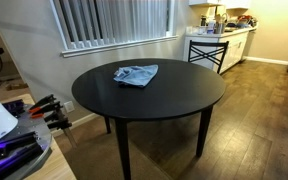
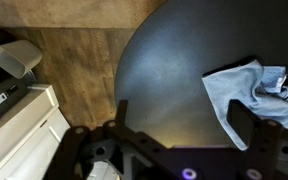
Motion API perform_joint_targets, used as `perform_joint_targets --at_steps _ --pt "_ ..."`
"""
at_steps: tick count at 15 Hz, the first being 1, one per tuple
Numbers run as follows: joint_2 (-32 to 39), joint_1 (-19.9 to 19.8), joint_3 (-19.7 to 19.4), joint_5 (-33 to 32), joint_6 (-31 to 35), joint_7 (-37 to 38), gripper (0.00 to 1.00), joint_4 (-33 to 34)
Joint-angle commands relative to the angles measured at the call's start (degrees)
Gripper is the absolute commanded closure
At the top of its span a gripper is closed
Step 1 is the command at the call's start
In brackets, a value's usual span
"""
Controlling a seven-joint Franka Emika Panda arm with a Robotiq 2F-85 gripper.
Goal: Move the towel around a bit
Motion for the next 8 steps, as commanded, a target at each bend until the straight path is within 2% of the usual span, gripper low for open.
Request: perform_joint_targets --at_steps 1,5,8 --pt "8.2 0.6 2.4 -2.9 2.8 2.1 0.00 6.6" --pt "19.8 1.3 4.0 -4.4 6.9 2.4 0.00 13.0" --pt "29.0 2.8 2.8 -2.4 9.6 0.7 0.00 17.0"
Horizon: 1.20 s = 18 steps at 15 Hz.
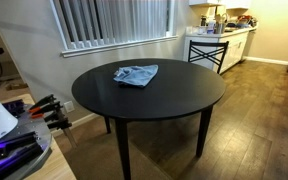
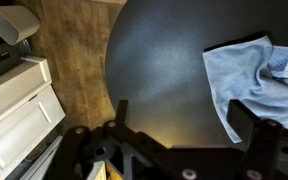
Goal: Move the towel around a bit
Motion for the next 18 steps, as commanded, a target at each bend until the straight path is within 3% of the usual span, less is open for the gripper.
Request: perform_joint_targets --at_steps 1,6,7,15,18 --pt "12.2 1.9 -1.5 1.1 3.0 -0.7 0.00 6.1" --pt "19.8 3.5 -2.9 6.1 8.0 -4.0 0.00 7.9" --pt "18.5 3.4 -2.7 3.7 7.1 -1.0 0.00 6.9" --pt "20.2 3.7 -2.9 4.8 7.4 -1.8 0.00 8.1" --pt "24.1 4.7 -2.1 5.8 8.2 -1.1 0.00 10.2"
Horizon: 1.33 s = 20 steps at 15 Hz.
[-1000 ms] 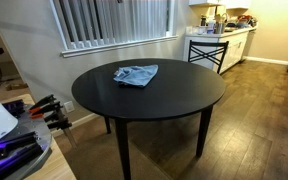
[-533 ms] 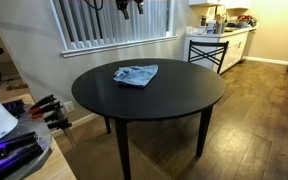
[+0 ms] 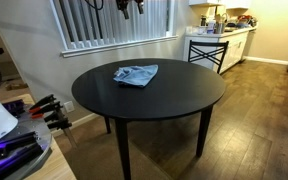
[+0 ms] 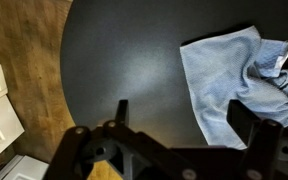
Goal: Move the towel around a bit
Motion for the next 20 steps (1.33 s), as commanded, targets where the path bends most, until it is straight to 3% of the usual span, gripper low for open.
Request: perform_joint_targets --at_steps 1,6,14,20 --pt "5.4 2.1 0.6 1.1 1.1 1.1 0.00 3.3" --pt "15.3 4.9 1.8 4.5 6.6 1.3 0.00 8.2" --pt "27.7 4.5 1.3 8.9 18.3 1.6 0.00 10.7" --pt "30.0 4.9 0.9 8.4 18.0 0.8 0.00 11.4"
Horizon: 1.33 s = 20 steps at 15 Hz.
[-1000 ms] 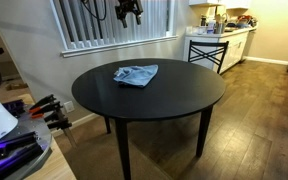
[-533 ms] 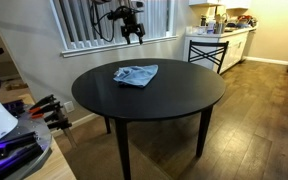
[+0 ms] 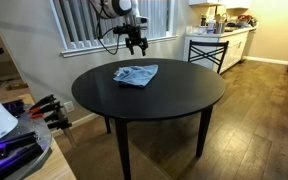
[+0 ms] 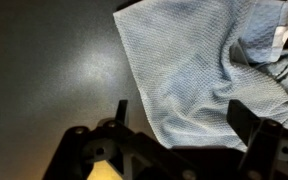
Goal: Move the towel around a bit
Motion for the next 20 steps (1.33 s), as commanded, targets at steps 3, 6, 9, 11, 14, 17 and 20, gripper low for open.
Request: perform_joint_targets --at_steps 3,6,9,11,14,17,20 --pt "0.1 0.2 -0.3 0.2 -0.1 -0.1 0.00 0.4" --pt "1.0 1.5 -0.4 -1.0 0.3 0.6 0.00 0.8" --pt "5.1 3.9 0.2 -2.2 1.5 1.0 0.00 1.3" --pt "8.3 5.4 0.8 -1.9 2.3 0.7 0.00 1.7" --pt "12.1 7.0 1.3 -1.8 4.8 0.2 0.00 2.8" --pt "15.4 8.4 0.4 -2.2 7.9 0.9 0.00 5.1" --pt "18.4 9.4 -1.5 -3.5 9.9 1.2 0.00 8.3"
